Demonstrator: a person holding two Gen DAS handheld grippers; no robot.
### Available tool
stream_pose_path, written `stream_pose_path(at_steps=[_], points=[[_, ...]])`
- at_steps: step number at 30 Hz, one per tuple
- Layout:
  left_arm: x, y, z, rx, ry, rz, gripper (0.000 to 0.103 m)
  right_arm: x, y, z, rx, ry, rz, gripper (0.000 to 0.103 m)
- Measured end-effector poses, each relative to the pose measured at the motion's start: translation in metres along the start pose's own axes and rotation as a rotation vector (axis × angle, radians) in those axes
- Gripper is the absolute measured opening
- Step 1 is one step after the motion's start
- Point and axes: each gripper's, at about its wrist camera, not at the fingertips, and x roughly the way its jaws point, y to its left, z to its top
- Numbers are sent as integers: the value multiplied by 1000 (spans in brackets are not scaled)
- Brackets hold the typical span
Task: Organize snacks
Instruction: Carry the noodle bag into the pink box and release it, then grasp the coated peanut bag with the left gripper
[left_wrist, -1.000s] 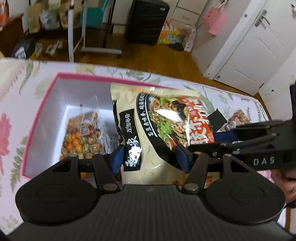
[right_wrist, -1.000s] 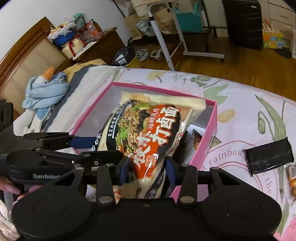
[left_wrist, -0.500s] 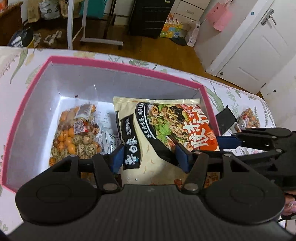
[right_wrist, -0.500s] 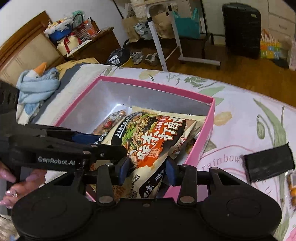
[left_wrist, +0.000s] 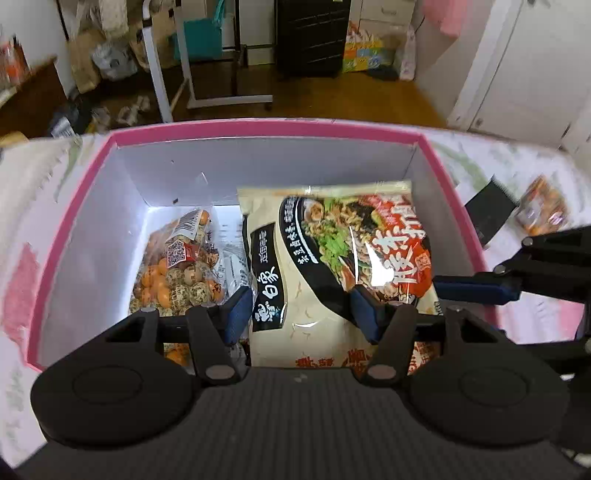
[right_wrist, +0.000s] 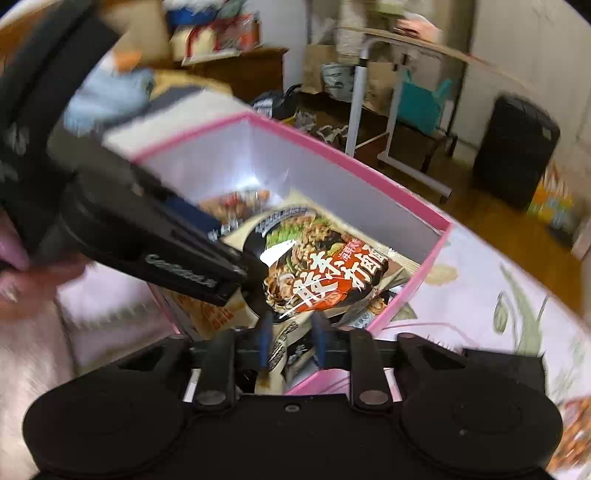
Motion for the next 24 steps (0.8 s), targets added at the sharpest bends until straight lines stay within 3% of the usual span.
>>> stream_pose_path(at_steps=[3, 10, 15, 19, 24], points=[[-5, -6, 0, 8, -7, 29, 58, -4, 5, 2, -24, 2, -21, 22], [-56, -9, 4, -14, -83, 9, 58, -76, -44, -21, 200, -134, 117, 25], [-98, -33, 10, 5, -120, -75, 58, -133, -79, -47, 261, -182, 105, 36], [-116, -68, 15, 28, -125, -163, 60, -166, -107, -67, 277, -165, 49, 40], [-118, -129, 25, 132, -118, -218, 60, -179, -149, -76, 358, -86, 33, 40]])
